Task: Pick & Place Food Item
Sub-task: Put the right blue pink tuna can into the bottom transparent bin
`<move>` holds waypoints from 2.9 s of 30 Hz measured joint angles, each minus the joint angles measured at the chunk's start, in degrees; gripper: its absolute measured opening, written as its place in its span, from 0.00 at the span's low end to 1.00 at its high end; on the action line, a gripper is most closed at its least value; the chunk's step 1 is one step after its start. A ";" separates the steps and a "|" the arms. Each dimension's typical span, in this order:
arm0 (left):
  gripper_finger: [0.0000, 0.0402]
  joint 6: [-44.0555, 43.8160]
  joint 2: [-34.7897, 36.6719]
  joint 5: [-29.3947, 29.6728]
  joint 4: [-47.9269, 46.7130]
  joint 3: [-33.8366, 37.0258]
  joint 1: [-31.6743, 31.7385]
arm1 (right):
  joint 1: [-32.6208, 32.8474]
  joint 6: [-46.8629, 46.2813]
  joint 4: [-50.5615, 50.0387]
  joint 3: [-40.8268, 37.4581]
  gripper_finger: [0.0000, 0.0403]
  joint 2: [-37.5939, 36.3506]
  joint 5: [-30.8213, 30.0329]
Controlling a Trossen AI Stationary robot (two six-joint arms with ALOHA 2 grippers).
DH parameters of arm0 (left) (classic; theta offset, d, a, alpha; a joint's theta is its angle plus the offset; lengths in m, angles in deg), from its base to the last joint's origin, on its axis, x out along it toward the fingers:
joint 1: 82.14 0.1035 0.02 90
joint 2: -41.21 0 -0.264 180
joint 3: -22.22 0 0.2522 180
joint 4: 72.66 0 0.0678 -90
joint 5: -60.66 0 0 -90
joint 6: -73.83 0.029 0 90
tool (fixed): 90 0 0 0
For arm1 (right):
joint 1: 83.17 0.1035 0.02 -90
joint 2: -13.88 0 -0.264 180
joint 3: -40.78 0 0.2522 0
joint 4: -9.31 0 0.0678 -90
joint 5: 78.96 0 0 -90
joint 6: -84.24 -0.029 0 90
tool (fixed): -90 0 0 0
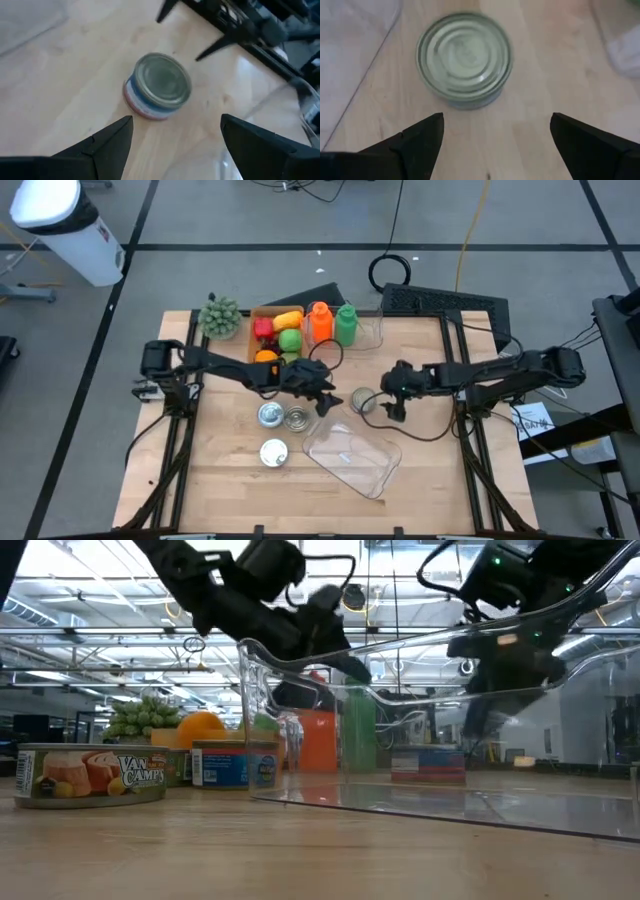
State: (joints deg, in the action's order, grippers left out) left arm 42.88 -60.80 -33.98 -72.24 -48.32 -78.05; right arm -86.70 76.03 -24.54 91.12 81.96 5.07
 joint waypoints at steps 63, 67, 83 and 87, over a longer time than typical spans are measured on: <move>0.77 -5.76 -12.05 3.78 12.73 -0.76 2.47 | -0.57 17.46 73.74 -15.58 0.78 21.99 -0.24; 0.77 -3.10 -11.97 6.45 14.48 -0.96 2.68 | -0.52 16.54 72.91 -15.54 0.78 22.08 1.97; 0.77 5.24 -5.91 -1.38 4.53 -0.91 4.48 | -0.48 10.04 58.80 -11.35 0.78 17.35 3.09; 0.77 2.44 -2.14 -1.73 -5.56 -0.92 5.03 | -0.97 1.56 53.80 -11.30 0.76 12.25 0.77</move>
State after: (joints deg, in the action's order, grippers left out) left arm 45.31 -62.94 -35.71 -77.80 -49.24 -73.03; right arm -87.67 77.60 29.26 79.82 94.21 5.85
